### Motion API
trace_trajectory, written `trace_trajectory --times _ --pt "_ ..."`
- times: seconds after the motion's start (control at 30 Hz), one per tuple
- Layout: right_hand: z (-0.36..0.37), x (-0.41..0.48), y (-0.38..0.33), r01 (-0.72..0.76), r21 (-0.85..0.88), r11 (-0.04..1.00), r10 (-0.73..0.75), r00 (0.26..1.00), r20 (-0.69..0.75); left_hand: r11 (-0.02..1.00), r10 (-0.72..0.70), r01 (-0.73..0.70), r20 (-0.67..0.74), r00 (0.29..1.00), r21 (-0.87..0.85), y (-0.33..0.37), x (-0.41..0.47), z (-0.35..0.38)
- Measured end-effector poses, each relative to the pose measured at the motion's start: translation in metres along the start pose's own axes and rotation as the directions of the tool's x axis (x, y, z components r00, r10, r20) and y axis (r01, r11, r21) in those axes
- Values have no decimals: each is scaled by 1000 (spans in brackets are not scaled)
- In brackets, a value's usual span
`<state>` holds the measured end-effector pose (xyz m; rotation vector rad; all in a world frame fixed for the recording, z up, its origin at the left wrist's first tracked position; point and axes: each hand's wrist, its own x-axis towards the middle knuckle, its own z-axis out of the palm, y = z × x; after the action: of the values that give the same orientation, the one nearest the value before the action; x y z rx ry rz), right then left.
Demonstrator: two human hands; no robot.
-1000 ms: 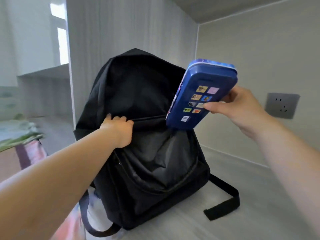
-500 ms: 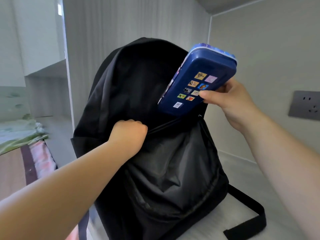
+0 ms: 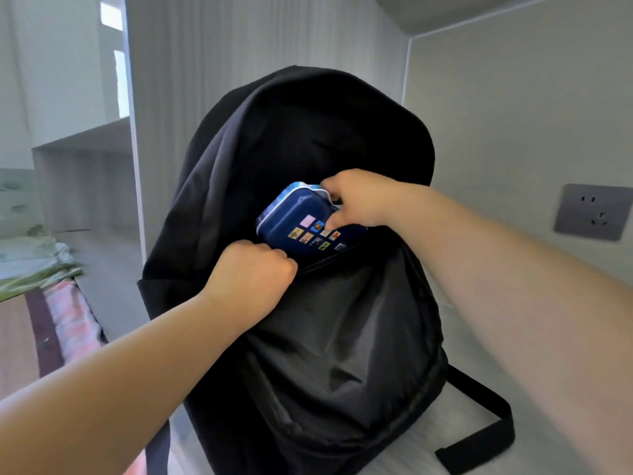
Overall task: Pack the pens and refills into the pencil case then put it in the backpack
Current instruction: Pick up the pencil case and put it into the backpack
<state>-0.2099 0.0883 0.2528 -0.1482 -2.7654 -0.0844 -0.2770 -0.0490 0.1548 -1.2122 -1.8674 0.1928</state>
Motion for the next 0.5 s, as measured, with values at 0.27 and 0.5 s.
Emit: trace_trajectory --times 0.27,0.5 --pt "40 40 -36 40 -366 930 75 953 294 999 -9 11 -42 999 34 -1 0 3" --pt "62 28 -7 -61 147 987 31 979 201 992 -121 121 16 993 21 -19 -4 12"
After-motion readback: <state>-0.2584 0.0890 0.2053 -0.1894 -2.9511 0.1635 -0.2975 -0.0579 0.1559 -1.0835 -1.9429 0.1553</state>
